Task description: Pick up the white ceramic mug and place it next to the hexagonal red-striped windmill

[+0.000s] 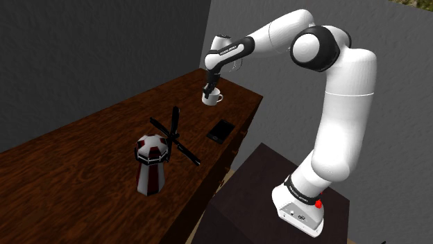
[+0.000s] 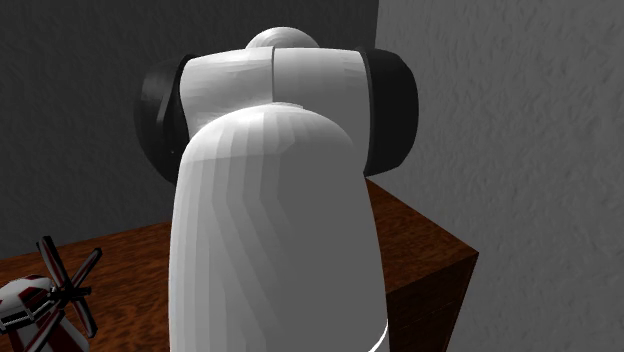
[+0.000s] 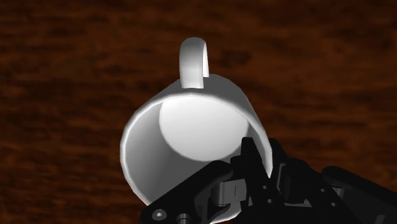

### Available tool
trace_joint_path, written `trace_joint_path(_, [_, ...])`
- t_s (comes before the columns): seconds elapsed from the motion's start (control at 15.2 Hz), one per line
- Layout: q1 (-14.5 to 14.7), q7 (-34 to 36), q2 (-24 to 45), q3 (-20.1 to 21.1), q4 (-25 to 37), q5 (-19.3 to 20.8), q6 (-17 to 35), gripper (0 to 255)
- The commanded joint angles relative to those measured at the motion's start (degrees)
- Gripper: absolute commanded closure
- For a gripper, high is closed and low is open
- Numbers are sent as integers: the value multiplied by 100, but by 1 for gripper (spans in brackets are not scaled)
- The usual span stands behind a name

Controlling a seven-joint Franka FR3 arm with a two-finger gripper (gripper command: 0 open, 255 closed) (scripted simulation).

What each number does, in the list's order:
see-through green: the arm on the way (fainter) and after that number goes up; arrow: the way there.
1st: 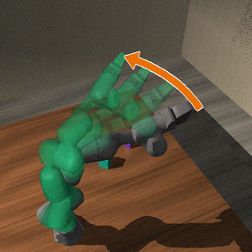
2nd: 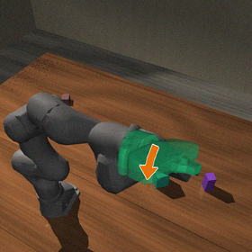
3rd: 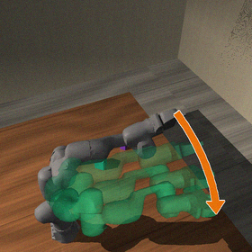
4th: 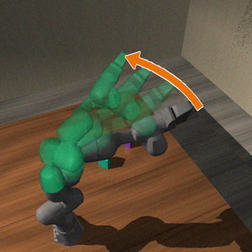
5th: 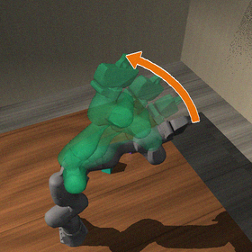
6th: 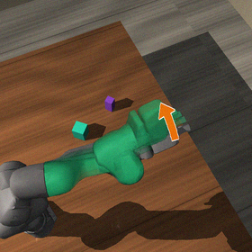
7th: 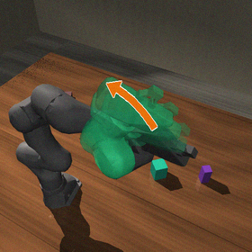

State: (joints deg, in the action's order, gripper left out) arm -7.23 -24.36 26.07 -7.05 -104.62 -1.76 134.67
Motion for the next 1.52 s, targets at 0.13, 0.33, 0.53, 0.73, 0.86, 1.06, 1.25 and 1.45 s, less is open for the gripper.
trace_joint_path(0.13, [0, 0, 0, 0, 0, 0, 1, 255])
trace_joint_path(0.33, [6, 5, -88, -8, 31, 12, -118, 255])
trace_joint_path(0.53, [13, 12, -216, -17, 88, 30, -302, 255])
trace_joint_path(0.73, [20, 18, -334, -26, 158, 47, -489, 255])
trace_joint_path(0.86, [24, 22, -407, -31, 213, 57, -617, 255])
trace_joint_path(1.06, [29, 27, -512, -39, 302, 72, -810, 255])
trace_joint_path(1.25, [33, 31, -608, -45, 403, 86, -1006, 255])
trace_joint_path(1.45, [37, 34, -694, -50, 517, 98, -1206, 255])
